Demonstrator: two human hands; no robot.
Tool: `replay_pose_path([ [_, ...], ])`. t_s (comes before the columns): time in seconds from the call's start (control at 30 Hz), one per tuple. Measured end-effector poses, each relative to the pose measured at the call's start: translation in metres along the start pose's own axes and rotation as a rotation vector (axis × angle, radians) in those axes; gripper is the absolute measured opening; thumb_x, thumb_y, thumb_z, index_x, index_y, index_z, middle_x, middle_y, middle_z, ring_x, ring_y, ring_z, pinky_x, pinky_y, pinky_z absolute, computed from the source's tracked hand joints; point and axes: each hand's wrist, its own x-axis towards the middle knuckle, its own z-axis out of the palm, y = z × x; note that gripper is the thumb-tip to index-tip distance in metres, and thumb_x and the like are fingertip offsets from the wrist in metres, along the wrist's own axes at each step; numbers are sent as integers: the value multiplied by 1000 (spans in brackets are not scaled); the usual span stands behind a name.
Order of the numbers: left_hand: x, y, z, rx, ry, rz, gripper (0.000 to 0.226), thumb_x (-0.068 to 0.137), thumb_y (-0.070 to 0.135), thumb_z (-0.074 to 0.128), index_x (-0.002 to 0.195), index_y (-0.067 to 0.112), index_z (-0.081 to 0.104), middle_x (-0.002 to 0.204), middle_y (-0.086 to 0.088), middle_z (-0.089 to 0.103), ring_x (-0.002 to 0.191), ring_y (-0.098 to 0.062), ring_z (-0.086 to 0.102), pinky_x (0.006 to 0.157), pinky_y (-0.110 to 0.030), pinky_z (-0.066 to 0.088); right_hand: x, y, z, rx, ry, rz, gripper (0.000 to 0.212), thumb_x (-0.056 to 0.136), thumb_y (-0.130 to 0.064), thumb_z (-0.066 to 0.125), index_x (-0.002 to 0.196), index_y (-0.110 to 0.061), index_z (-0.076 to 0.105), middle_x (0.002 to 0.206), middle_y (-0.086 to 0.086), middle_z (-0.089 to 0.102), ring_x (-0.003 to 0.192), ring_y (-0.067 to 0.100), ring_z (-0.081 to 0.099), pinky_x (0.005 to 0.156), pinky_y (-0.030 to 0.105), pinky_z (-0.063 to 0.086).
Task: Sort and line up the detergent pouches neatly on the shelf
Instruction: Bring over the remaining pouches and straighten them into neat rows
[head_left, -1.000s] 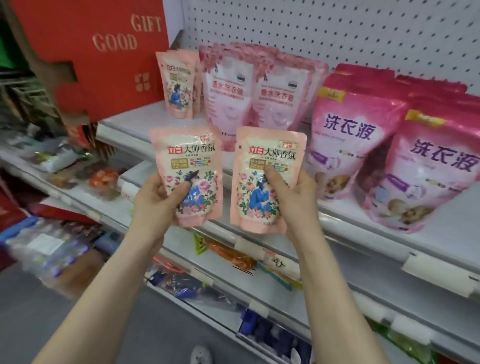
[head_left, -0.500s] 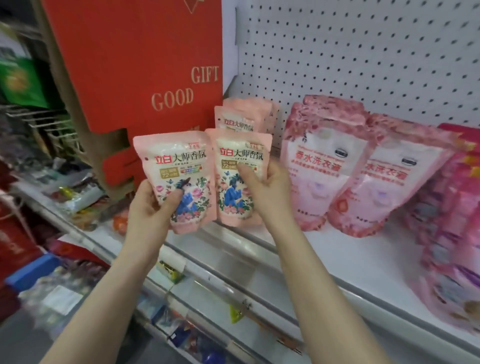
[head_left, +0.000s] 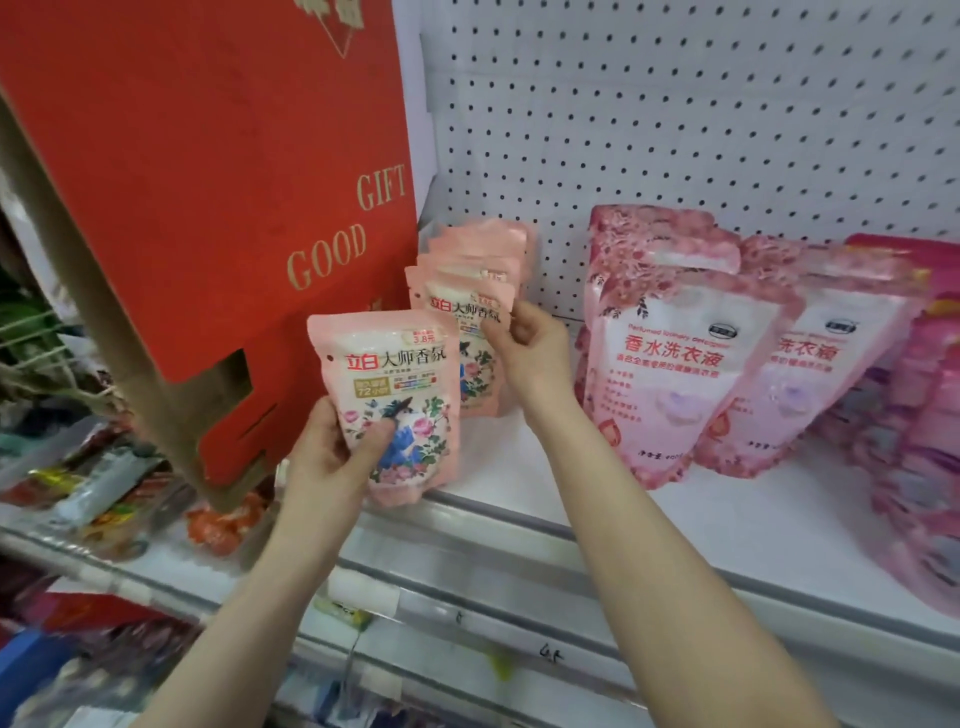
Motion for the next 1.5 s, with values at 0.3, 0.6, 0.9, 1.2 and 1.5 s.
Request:
replay_pose_path([
  [0.3, 18, 2, 2, 20, -55, 36, 26, 89, 9, 64, 111, 21, 59, 107, 5, 73, 97, -10, 70, 72, -21, 56, -5, -30, -7, -260, 17, -142, 36, 97, -15, 58, 132, -16, 56, 123, 3, 68, 114, 15, 63, 100, 39, 51],
  [0.6, 63, -16, 26, 249, -168, -12, 26, 90, 17, 65, 105, 34, 51, 103, 13, 70, 103, -16, 67, 85, -39, 56, 4, -92, -24, -948, -302, -395, 16, 90, -30, 67, 98, -19, 76, 94, -3, 75, 95, 18, 66, 95, 39, 49],
  [0.9, 40, -21, 33, 711, -116, 111, 107, 65, 25, 87, 148, 32, 21, 137, 0, 49, 124, -20, 47, 97, -46, 46, 10, -79, -17, -967, -178, -418, 13, 90, -28, 67, 96, -23, 77, 91, 0, 76, 89, 22, 68, 77, 36, 54],
  [1.2, 65, -20, 33, 669, -201, -16, 86, 63, 31, 88, 134, 26, 39, 128, 3, 57, 112, -17, 57, 91, -40, 51, 12, -76, -20, -921, -195, -404, 14, 93, -27, 65, 100, -22, 76, 95, -2, 75, 91, 19, 67, 79, 38, 54],
  [1.5, 68, -26, 25, 690, -206, -9, 69, 71, 27, 83, 126, 28, 43, 120, 5, 61, 104, -15, 61, 88, -43, 53, 5, -72, -19, -994, -183, -417, 19, 96, -35, 58, 105, -24, 72, 96, -2, 73, 93, 22, 65, 78, 36, 52],
])
